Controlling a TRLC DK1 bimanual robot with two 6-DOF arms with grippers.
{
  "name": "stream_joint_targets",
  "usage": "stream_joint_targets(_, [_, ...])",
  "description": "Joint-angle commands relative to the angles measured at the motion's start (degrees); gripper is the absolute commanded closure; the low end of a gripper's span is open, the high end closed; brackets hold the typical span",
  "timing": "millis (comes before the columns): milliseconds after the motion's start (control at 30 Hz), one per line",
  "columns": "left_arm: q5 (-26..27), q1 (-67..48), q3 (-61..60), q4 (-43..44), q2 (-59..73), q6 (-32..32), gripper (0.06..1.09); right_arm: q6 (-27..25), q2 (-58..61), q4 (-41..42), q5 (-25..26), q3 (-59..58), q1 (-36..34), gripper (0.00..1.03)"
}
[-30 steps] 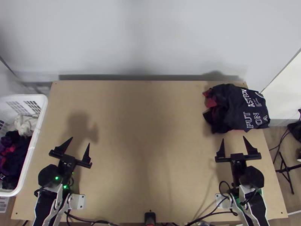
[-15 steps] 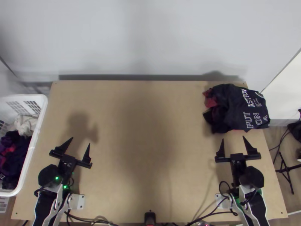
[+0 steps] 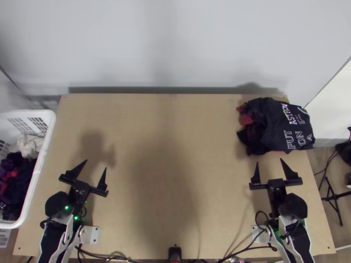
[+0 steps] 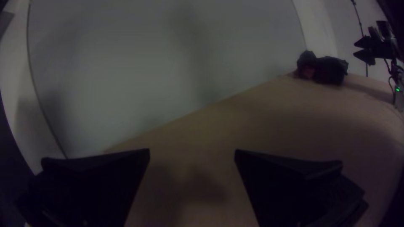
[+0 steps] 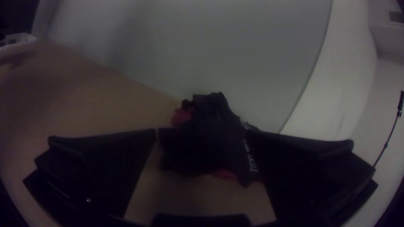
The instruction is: Fold the t-shirt
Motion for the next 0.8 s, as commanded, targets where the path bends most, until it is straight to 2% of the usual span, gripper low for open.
stream_joint_targets(0, [0.8, -0.4, 0.1, 0.3, 0.0, 5.1, 0.10, 3.9, 0.1, 0.4, 0.1, 0.0, -1.0, 0.04])
stream_joint_targets(100, [0.8, -1.9, 0.1, 0.0, 0.0, 4.9, 0.11, 4.3, 0.9, 1.5, 0.1, 0.1, -1.0, 0.04])
stream_joint_targets(200, [1.1, -2.9, 0.0, 0.2, 0.0, 1.7, 0.11, 2.8, 0.6, 2.3, 0.1, 0.2, -1.2, 0.04])
stream_joint_targets(233, [1.0, -4.0, 0.1, 1.2, 0.0, 2.1, 0.11, 2.5, 0.6, 3.3, 0.1, 0.2, -1.3, 0.04])
stream_joint_targets(300, [0.6, -4.0, 0.0, 3.8, 0.0, 7.4, 0.11, 1.0, 0.7, 3.8, 0.1, 0.4, -0.9, 0.04])
stream_joint_targets(400, [0.4, 0.9, 0.3, 8.3, 0.4, 6.8, 0.16, -1.2, 1.8, 4.8, 0.1, 0.5, 0.6, 0.04])
stream_joint_targets(500, [0.1, 6.6, 1.2, 10.1, 0.1, 7.8, 0.15, -1.5, 3.1, 5.8, 0.0, 1.6, 1.4, 0.04])
stream_joint_targets(600, [2.6, 14.7, 1.6, 11.7, 1.6, 7.5, 0.10, -1.5, 9.6, 12.4, 0.2, 4.0, 0.7, 0.07])
stream_joint_targets(633, [2.6, 16.5, 1.6, 12.7, 2.3, 7.3, 0.10, -1.7, 12.8, 15.2, 0.2, 5.0, -0.6, 0.10])
stream_joint_targets(767, [4.8, 19.2, 5.0, 10.5, 7.0, 6.6, 0.10, -1.8, 21.0, 20.9, 0.4, 12.1, -5.2, 0.11])
